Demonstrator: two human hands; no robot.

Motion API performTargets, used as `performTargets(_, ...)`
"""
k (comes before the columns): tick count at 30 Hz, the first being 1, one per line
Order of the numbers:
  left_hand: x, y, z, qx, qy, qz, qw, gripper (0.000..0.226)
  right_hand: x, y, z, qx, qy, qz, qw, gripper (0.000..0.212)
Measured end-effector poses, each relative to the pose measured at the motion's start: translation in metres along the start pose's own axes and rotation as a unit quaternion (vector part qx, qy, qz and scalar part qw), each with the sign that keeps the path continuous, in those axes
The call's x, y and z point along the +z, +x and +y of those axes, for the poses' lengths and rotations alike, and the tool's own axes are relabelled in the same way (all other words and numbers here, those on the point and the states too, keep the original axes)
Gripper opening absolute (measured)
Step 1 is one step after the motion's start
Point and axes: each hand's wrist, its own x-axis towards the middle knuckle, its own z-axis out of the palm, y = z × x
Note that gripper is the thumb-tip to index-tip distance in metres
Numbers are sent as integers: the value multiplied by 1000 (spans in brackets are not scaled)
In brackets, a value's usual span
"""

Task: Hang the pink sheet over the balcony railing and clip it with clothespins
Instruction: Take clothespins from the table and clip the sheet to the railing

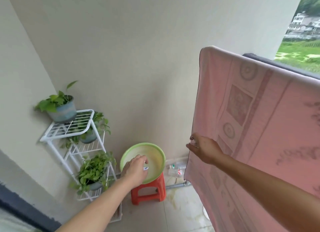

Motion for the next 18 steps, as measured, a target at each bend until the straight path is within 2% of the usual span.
performTargets(6, -18, 158, -2, 54, -41, 8, 998, 18, -42, 135, -1, -14, -40, 80, 996, 40)
performTargets(11, -66, 289, 26, 117, -87, -2, 989, 11, -118, 240, -18, 1, -129, 190, 973, 25)
performTargets(15, -109, 366, 81, 196, -159, -24, 967, 25, -197, 295, -25, 21, -185, 272, 944, 20)
performTargets(18, -128, 401, 127, 225, -272, -63, 933, 27, -243, 319, -22, 53, -225, 285, 930, 19)
